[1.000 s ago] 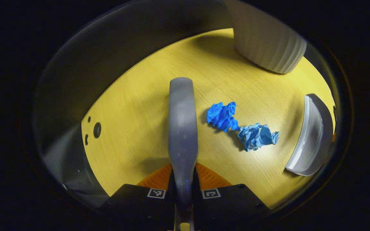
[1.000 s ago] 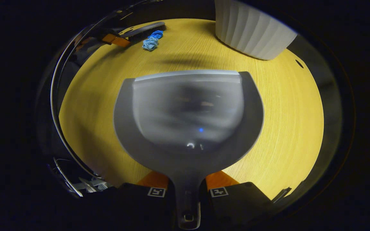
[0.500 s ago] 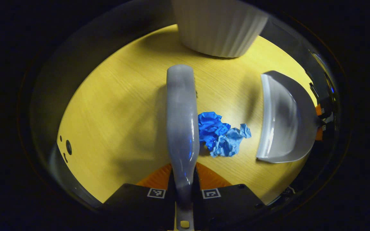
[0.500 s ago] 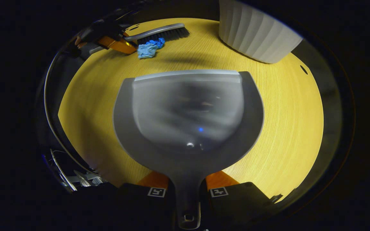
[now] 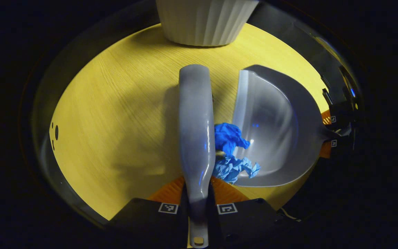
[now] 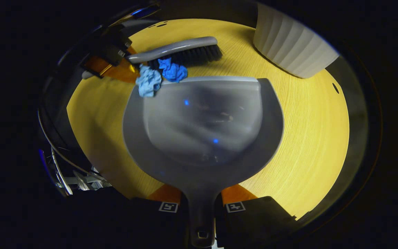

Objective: Pick up the small broom and dustpan from the desktop, sweep the trash into the dustpan with the broom, and then empty the trash into the garbage bin.

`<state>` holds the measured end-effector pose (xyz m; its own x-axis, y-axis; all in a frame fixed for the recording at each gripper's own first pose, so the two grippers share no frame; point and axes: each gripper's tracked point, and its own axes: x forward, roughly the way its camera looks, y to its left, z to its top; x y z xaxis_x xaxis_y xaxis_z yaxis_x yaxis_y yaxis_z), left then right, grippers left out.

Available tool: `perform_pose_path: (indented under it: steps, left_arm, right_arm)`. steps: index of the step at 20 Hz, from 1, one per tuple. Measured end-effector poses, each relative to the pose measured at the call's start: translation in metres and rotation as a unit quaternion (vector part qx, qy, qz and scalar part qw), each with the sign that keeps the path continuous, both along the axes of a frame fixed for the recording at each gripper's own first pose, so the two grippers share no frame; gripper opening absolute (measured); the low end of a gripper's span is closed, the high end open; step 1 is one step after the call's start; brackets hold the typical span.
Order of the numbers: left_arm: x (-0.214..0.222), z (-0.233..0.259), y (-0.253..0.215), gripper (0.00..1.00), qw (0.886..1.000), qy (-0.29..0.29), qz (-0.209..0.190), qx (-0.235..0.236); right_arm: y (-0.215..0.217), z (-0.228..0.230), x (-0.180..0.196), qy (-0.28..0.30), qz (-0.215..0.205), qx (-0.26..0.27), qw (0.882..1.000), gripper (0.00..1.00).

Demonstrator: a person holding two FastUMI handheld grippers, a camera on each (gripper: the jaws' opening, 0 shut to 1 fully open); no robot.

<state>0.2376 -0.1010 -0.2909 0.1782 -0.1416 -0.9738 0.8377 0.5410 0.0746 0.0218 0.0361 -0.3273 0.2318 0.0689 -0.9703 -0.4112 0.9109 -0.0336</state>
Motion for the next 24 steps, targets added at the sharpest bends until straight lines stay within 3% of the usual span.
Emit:
perform_pose_path:
  steps: [3,6,10,17,21,24]
  left_arm:
    - [-0.02,0.006,-0.001,0.26,1.0,0.014,0.023,-0.008]
    - [-0.038,0.014,-0.007,0.26,0.996,0.041,0.065,-0.047]
    - [-0.045,0.03,-0.005,0.26,0.989,0.021,0.116,-0.085]
    - [-0.056,0.053,0.02,0.26,0.961,-0.045,0.213,-0.168]
    - [-0.062,0.049,0.083,0.26,0.936,-0.09,0.277,-0.199]
    - [-0.069,0.024,0.138,0.26,0.925,-0.11,0.303,-0.2]
  right_arm:
    - [-0.007,-0.002,-0.003,-0.005,0.006,0.003,1.0,0.35]
    - [-0.003,-0.003,0.004,-0.021,-0.003,0.025,0.999,0.35]
    - [0.0,0.001,0.006,-0.024,-0.013,0.066,0.997,0.35]
    - [-0.01,0.01,0.013,-0.045,-0.005,0.091,0.995,0.35]
    - [-0.028,0.04,0.017,-0.074,-0.007,0.067,0.995,0.35]
    - [-0.048,0.073,0.015,-0.093,-0.024,0.057,0.994,0.34]
